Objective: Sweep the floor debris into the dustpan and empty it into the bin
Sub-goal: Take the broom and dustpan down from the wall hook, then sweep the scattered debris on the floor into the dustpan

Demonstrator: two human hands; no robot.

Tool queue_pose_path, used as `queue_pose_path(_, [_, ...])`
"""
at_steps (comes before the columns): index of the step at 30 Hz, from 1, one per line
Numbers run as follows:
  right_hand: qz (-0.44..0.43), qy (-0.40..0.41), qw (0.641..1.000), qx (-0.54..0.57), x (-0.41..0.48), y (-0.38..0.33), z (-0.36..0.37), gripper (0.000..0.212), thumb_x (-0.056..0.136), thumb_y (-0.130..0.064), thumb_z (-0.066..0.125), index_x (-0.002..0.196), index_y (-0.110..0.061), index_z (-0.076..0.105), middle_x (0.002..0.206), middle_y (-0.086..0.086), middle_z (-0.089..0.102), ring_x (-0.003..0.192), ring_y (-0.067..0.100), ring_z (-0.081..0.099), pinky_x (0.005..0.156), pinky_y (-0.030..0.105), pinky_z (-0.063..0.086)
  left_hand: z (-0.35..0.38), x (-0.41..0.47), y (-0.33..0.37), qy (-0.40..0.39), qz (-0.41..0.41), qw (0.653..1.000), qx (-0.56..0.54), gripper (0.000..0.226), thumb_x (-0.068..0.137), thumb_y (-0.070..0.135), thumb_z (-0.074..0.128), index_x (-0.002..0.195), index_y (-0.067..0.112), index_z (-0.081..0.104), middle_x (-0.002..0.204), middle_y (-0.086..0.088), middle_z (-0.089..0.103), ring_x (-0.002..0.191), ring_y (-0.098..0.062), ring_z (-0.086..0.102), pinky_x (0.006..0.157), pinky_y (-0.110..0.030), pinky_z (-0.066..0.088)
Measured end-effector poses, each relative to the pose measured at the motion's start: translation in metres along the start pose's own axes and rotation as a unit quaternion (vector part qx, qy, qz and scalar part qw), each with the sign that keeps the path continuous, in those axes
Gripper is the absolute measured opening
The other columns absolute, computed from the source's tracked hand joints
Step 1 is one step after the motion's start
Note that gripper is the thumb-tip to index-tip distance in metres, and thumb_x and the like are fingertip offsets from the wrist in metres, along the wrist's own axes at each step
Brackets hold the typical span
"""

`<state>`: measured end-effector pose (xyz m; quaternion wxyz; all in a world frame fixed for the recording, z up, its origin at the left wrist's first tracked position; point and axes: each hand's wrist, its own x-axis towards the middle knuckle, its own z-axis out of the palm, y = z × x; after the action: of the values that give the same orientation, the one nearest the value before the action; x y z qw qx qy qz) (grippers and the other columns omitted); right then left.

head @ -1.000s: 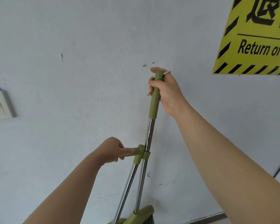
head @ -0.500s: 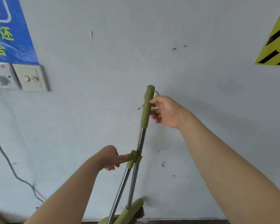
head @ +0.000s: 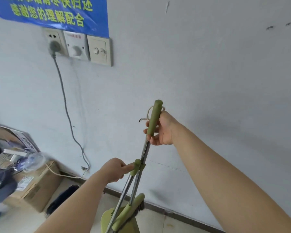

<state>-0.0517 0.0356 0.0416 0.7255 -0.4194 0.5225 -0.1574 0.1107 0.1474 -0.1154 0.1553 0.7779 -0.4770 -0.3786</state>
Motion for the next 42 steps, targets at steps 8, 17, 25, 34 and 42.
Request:
queue_pose_path(8, [0.041,-0.037,0.998,-0.021,0.024,0.015,0.037,0.042,0.08,-0.047,0.043,0.063,-0.011,0.058,0.079,0.012,0.061,0.05,0.02,0.045,0.047,0.02,0.035,-0.021,-0.064,-0.118,0.045,-0.069,0.99,-0.11,0.056,0.086,0.065,0.055,0.06,0.016,0.051,0.047,0.006,0.045,0.037,-0.01,0.035,0.046,-0.023,0.034])
queue_pose_path(17, [0.107,-0.138,0.971,-0.165,0.029,0.06,0.123,0.022,0.06,-0.037,0.058,0.05,-0.017,0.054,0.068,0.005,0.06,0.045,0.018,0.042,0.048,0.018,0.032,-0.03,-0.099,-0.164,0.085,-0.123,0.984,-0.093,0.055,0.093,0.06,0.048,0.07,0.009,0.047,0.061,-0.006,0.044,0.049,-0.019,0.038,0.057,-0.033,0.036])
queue_pose_path(25, [0.157,-0.158,0.946,-0.236,0.052,0.11,0.165,0.033,0.082,-0.038,0.057,0.061,-0.012,0.057,0.076,0.007,0.059,0.045,0.017,0.04,0.044,0.015,0.03,-0.029,-0.141,-0.207,0.12,-0.223,0.964,-0.078,0.054,0.095,0.057,0.046,0.072,0.008,0.056,0.061,-0.004,0.052,0.047,-0.016,0.046,0.051,-0.025,0.04])
queue_pose_path(34, [0.229,-0.24,0.895,-0.297,0.083,0.162,0.205,0.03,0.091,-0.033,0.047,0.071,-0.011,0.054,0.077,0.007,0.057,0.053,0.015,0.036,0.049,0.018,0.026,-0.012,-0.192,-0.236,0.219,-0.376,0.89,-0.14,0.049,0.095,0.054,0.05,0.088,0.01,0.069,0.074,0.001,0.072,0.064,-0.017,0.062,0.074,-0.034,0.055])
queue_pose_path(42, [0.258,-0.343,0.823,-0.373,0.079,0.215,0.257,0.031,0.094,-0.03,0.048,0.069,-0.013,0.054,0.08,0.006,0.058,0.052,0.015,0.04,0.052,0.019,0.028,0.028,-0.265,-0.248,0.312,-0.483,0.799,-0.174,0.052,0.095,0.056,0.047,0.083,0.01,0.067,0.074,-0.002,0.07,0.065,-0.02,0.062,0.066,-0.033,0.051])
